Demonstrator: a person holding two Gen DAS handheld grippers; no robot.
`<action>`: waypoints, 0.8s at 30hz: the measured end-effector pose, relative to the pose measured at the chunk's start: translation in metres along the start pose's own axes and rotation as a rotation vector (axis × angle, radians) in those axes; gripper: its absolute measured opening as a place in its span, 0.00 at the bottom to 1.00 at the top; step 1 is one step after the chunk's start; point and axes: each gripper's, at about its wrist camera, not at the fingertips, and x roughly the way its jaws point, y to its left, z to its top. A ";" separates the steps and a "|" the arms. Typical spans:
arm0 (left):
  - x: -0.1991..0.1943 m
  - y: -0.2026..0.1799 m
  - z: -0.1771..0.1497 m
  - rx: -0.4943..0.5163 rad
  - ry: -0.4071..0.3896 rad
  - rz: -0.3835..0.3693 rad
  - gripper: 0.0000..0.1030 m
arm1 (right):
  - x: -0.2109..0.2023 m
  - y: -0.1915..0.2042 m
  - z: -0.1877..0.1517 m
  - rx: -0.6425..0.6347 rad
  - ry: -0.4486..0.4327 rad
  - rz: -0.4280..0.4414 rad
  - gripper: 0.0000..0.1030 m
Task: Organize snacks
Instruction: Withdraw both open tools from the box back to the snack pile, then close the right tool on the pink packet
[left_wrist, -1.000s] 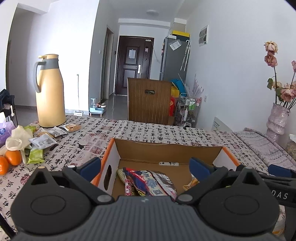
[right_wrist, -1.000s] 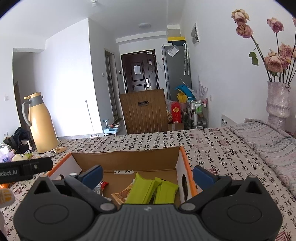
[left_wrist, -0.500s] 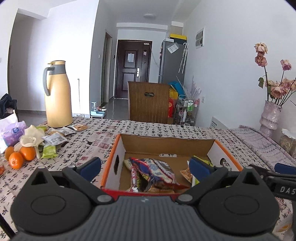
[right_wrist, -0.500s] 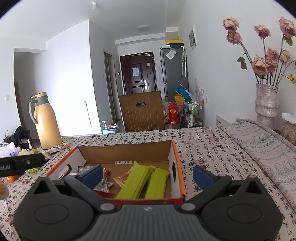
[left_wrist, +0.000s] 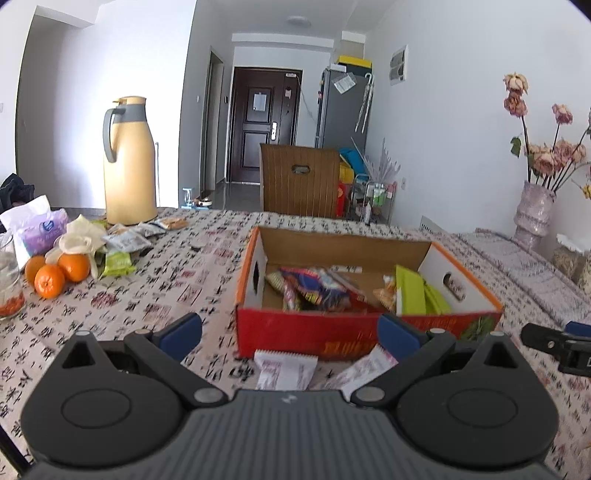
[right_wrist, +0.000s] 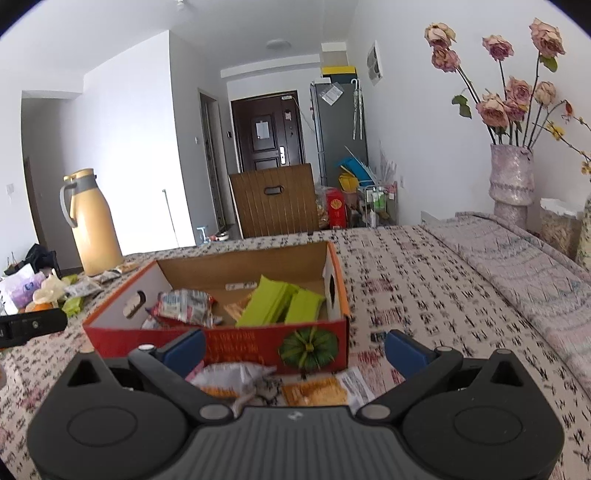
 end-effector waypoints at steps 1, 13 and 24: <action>-0.001 0.002 -0.004 0.004 0.005 0.001 1.00 | -0.002 -0.001 -0.004 -0.005 0.005 -0.009 1.00; -0.005 0.009 -0.043 -0.002 0.105 -0.019 1.00 | -0.010 -0.009 -0.060 -0.036 0.154 -0.026 0.99; -0.004 0.004 -0.058 0.005 0.155 -0.024 1.00 | 0.002 -0.007 -0.079 -0.055 0.211 -0.027 0.69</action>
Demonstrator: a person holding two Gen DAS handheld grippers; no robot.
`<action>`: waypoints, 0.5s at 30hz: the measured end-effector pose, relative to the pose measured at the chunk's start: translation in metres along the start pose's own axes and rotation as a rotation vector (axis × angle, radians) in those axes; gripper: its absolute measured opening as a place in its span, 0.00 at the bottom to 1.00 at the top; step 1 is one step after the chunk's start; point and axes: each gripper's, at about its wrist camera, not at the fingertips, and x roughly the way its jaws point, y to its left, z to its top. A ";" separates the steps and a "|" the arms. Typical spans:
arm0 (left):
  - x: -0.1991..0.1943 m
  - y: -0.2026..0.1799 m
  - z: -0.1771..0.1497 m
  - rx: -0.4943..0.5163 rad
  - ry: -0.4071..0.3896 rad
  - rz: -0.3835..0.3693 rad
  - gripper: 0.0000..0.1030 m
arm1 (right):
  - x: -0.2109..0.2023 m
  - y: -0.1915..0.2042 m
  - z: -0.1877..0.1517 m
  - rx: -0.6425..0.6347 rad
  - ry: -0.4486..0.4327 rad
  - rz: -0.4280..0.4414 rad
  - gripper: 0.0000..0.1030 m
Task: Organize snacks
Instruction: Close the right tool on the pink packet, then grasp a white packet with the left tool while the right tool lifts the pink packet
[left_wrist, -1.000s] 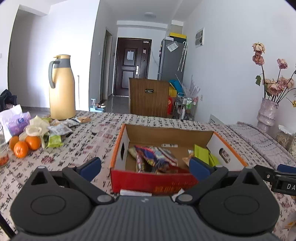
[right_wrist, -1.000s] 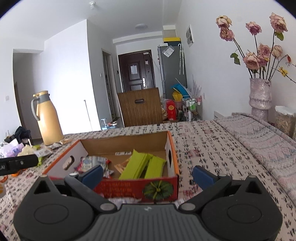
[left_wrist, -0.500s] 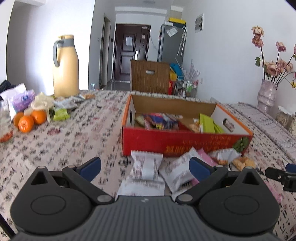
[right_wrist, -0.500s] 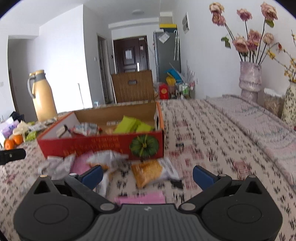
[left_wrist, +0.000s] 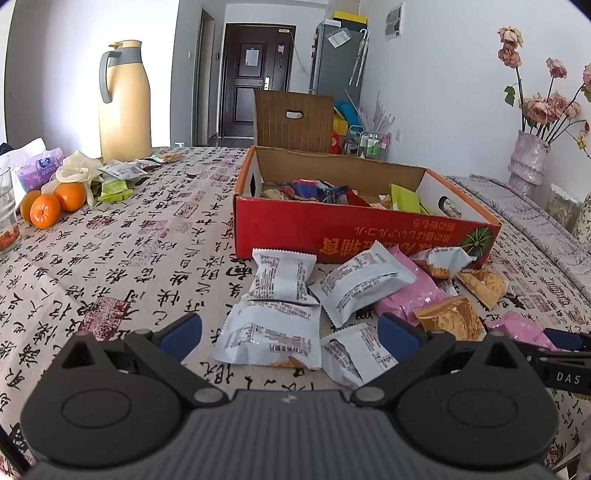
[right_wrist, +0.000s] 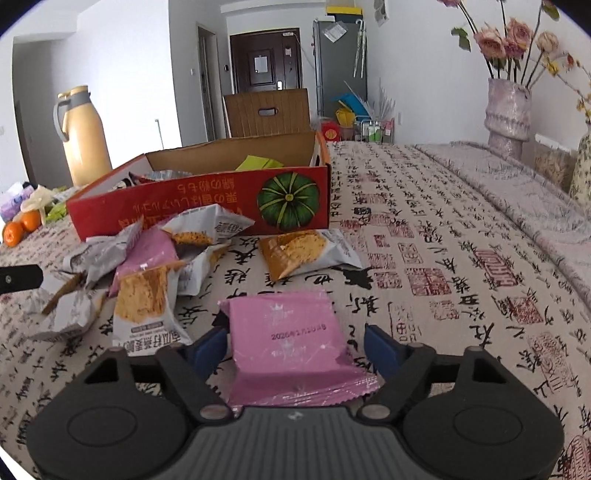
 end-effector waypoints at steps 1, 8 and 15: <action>0.001 0.000 0.000 0.000 0.003 0.002 1.00 | -0.001 0.000 0.000 0.000 -0.004 0.008 0.64; 0.011 0.001 0.002 -0.002 0.040 0.040 1.00 | -0.007 -0.005 0.000 0.026 -0.036 0.006 0.59; 0.030 0.005 0.009 -0.001 0.079 0.073 1.00 | -0.011 -0.010 0.003 0.046 -0.064 -0.007 0.59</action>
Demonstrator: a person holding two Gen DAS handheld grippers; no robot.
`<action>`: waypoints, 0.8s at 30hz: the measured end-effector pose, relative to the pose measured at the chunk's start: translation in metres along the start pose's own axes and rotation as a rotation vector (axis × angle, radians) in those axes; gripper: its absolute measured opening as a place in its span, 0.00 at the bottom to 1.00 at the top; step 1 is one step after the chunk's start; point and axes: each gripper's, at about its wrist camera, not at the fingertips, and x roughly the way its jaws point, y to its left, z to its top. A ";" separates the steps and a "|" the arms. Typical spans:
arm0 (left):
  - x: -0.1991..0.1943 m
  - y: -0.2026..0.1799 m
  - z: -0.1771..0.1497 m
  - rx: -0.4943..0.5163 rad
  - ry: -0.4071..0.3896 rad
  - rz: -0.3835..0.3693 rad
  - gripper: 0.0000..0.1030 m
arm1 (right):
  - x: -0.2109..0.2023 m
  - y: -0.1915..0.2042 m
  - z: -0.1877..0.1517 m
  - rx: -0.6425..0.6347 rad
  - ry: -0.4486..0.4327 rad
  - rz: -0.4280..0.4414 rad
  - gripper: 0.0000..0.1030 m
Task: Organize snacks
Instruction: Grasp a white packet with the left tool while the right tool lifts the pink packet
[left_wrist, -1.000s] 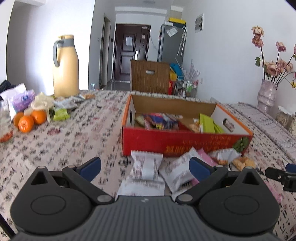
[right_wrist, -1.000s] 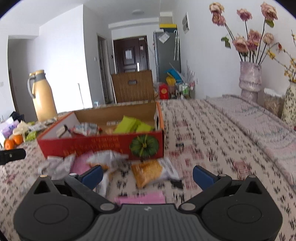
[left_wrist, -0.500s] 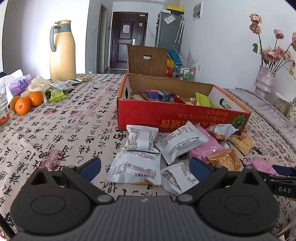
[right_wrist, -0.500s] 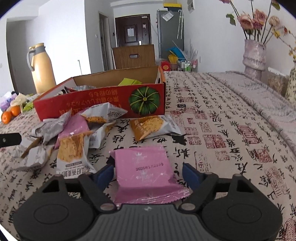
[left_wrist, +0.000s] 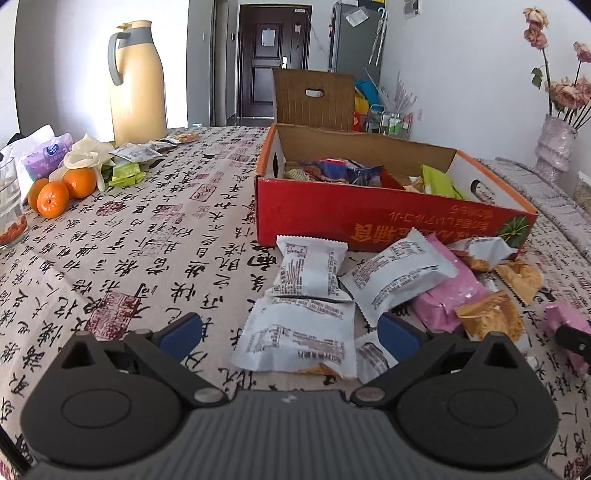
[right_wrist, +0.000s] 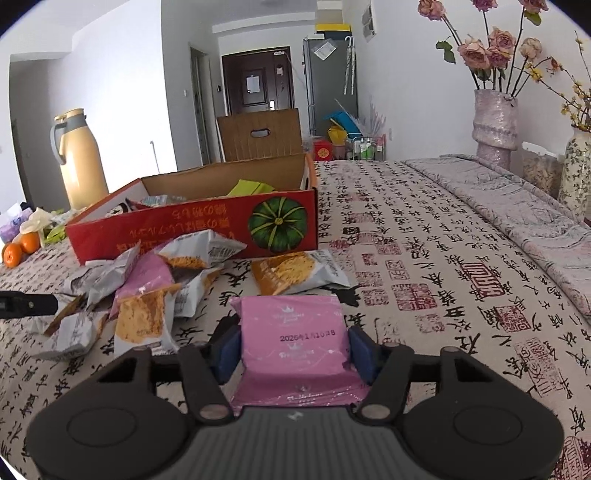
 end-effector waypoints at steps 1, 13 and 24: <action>0.004 -0.001 0.001 0.001 0.009 0.002 1.00 | 0.000 0.000 0.001 0.000 0.000 0.000 0.59; 0.023 -0.001 0.004 -0.016 0.072 0.004 0.73 | 0.002 -0.003 0.004 0.010 -0.018 0.010 0.59; 0.016 0.002 0.002 -0.027 0.052 0.002 0.48 | 0.000 0.000 0.004 0.004 -0.020 0.012 0.59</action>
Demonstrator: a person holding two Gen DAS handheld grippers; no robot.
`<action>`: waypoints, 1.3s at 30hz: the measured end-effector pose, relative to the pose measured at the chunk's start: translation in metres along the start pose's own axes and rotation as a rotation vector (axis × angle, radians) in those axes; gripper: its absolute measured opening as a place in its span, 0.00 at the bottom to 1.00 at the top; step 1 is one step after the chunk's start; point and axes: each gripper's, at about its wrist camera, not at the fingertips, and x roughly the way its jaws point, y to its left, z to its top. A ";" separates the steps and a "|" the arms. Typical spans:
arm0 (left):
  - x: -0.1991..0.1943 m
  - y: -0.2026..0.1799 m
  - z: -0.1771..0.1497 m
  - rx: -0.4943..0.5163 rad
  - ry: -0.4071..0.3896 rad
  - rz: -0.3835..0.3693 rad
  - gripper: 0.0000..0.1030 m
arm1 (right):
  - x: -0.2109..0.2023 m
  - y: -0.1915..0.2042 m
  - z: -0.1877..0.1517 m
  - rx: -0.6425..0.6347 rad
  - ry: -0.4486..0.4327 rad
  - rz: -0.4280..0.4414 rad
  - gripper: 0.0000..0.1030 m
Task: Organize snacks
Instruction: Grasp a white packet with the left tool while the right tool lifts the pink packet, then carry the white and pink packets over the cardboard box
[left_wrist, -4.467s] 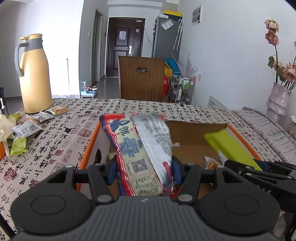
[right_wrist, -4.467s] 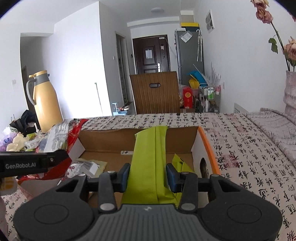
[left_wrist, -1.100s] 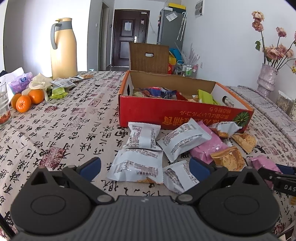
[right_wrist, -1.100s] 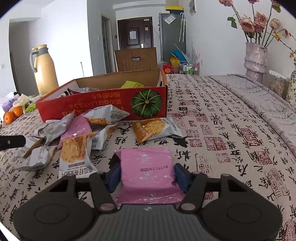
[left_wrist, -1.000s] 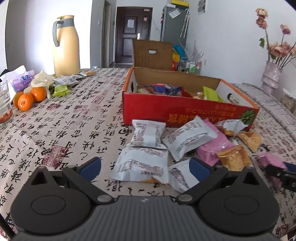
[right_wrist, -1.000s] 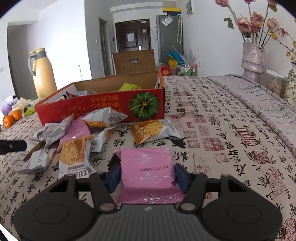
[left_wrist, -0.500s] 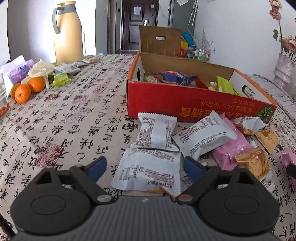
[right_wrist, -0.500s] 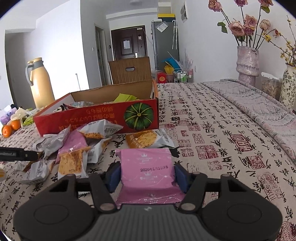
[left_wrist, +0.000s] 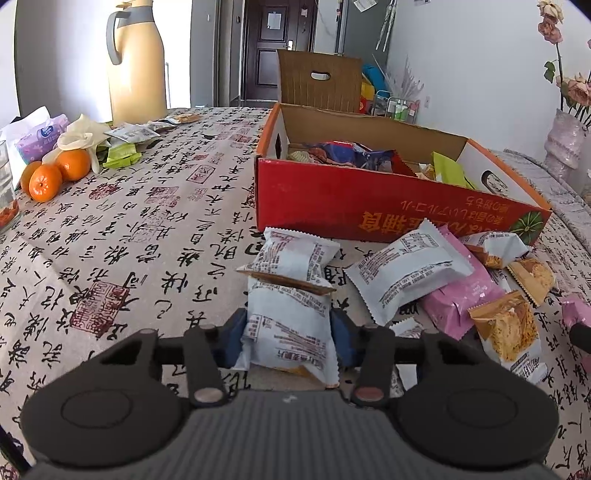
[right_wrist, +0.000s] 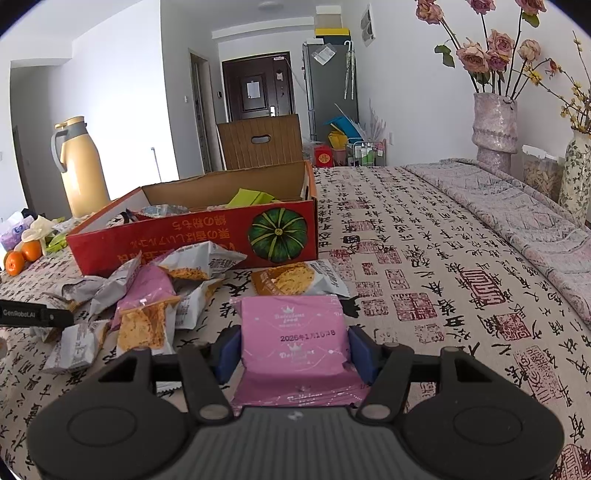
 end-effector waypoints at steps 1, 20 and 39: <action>-0.001 0.000 0.000 0.000 -0.003 -0.001 0.48 | -0.001 0.000 0.000 -0.001 0.000 0.000 0.59; -0.053 -0.018 0.022 0.025 -0.172 -0.046 0.48 | -0.014 0.014 0.014 -0.022 -0.058 0.028 0.59; -0.053 -0.038 0.075 0.038 -0.273 -0.067 0.48 | 0.001 0.030 0.067 -0.033 -0.163 0.053 0.59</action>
